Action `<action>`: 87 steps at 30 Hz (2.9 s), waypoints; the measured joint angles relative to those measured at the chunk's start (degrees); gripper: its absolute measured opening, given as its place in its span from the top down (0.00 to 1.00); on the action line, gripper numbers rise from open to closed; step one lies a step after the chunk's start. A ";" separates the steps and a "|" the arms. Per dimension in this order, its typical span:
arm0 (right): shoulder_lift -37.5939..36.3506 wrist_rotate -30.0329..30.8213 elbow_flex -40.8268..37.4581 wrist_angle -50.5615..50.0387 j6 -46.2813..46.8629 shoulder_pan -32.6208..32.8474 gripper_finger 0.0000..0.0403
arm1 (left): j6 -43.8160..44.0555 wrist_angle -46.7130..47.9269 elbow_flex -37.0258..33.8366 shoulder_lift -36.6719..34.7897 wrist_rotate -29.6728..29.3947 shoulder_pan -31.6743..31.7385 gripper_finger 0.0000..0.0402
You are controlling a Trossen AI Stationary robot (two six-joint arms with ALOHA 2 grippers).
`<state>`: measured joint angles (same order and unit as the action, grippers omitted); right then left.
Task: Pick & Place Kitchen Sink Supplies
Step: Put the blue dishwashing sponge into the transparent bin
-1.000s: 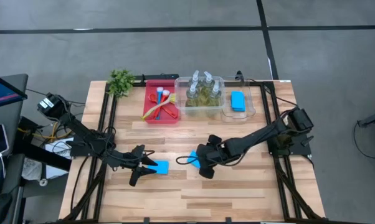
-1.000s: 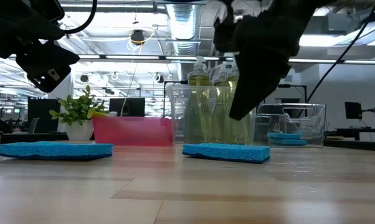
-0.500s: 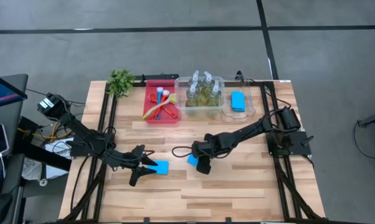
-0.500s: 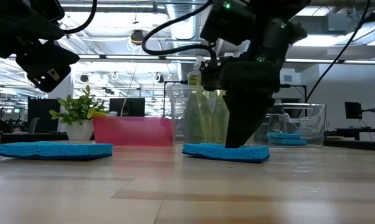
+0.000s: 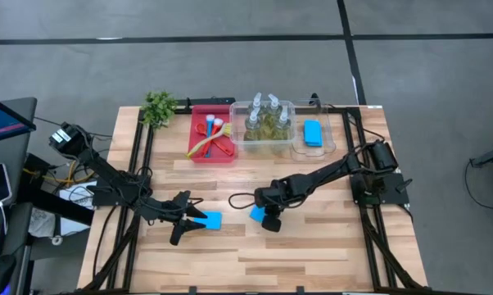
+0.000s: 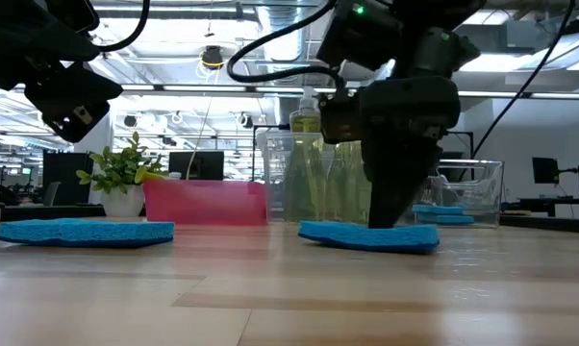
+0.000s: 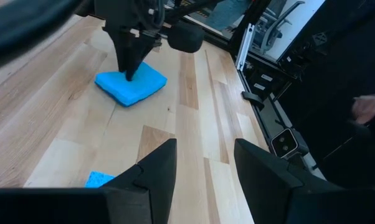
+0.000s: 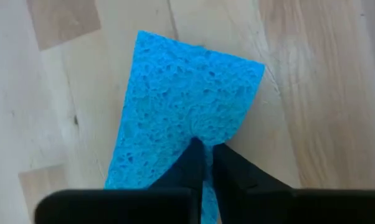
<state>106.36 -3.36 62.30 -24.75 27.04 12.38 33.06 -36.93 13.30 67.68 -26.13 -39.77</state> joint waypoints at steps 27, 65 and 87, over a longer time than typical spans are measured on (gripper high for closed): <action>-49.88 29.85 -0.13 -22.66 9.85 5.18 1.00 | -0.24 0.94 0.00 0.00 -10.48 0.02 0.59; -50.70 21.43 0.00 -42.52 19.72 -41.74 1.00 | -10.37 0.85 0.00 0.00 -20.55 17.02 0.59; -30.99 4.62 0.00 -31.12 -5.05 -64.35 1.00 | -14.84 0.90 0.00 -3.62 -33.38 18.71 0.59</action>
<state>75.37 1.26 62.30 -55.87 21.99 -51.96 18.22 -36.03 13.30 64.06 -59.51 -21.06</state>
